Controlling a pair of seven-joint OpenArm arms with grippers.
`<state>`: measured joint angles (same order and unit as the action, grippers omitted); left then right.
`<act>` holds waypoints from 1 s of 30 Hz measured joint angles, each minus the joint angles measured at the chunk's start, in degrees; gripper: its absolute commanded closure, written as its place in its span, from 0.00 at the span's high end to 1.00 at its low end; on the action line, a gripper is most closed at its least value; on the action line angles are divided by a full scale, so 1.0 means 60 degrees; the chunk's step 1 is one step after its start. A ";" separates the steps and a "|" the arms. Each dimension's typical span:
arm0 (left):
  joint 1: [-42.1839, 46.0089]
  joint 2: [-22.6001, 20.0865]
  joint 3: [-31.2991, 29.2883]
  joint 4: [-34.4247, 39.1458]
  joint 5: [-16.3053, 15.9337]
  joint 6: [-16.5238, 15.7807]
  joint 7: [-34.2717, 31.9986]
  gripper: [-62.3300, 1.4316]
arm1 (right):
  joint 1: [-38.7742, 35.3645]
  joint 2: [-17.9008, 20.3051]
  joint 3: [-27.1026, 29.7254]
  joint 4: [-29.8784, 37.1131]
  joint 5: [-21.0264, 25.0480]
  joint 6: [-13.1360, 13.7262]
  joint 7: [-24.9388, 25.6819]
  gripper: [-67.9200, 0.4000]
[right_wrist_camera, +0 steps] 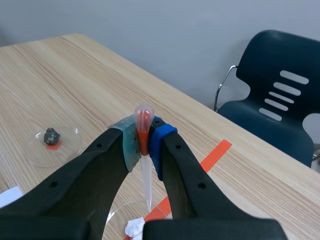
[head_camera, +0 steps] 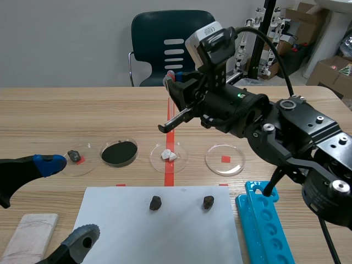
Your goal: Squeeze the dropper onto the mineral
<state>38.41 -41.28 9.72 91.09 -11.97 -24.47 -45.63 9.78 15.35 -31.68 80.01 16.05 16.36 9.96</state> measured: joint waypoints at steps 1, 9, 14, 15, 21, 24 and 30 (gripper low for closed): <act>0.0000 0.0000 0.0000 0.0000 0.0000 0.0000 -0.0004 1.00 | -0.0080 0.0047 0.0025 0.0222 0.0000 0.0000 -0.0087 0.04; -0.0004 0.0000 0.0000 0.0000 -0.0004 0.0000 -0.0004 1.00 | -0.1166 0.0470 0.0659 0.2630 0.0004 0.0000 -0.1089 0.04; 0.0000 0.0000 0.0000 0.0000 0.0000 0.0000 -0.0004 1.00 | -0.2087 0.1078 0.1209 0.4255 0.0186 0.0007 -0.1308 0.04; 0.0000 0.0000 0.0000 0.0000 0.0000 0.0000 0.0000 1.00 | -0.2331 0.1224 0.1388 0.4623 0.0291 0.0000 -0.1377 0.04; 0.0000 0.0000 0.0000 0.0000 0.0000 0.0000 0.0022 1.00 | -0.3621 0.1683 0.2350 0.6142 0.0361 0.0004 -0.1504 0.04; 0.0000 0.0000 0.0000 0.0000 0.0000 0.0000 0.0000 1.00 | -0.4288 0.1701 0.2827 0.6623 0.0361 0.0015 -0.1563 0.04; 0.0000 0.0000 0.0000 0.0000 -0.0004 0.0000 -0.0004 1.00 | -0.5603 0.1698 0.3523 0.7475 0.0361 0.0007 -0.1683 0.04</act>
<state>38.41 -41.28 9.72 91.09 -11.99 -24.47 -45.65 -23.83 25.54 -10.55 124.86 18.22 16.40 -0.14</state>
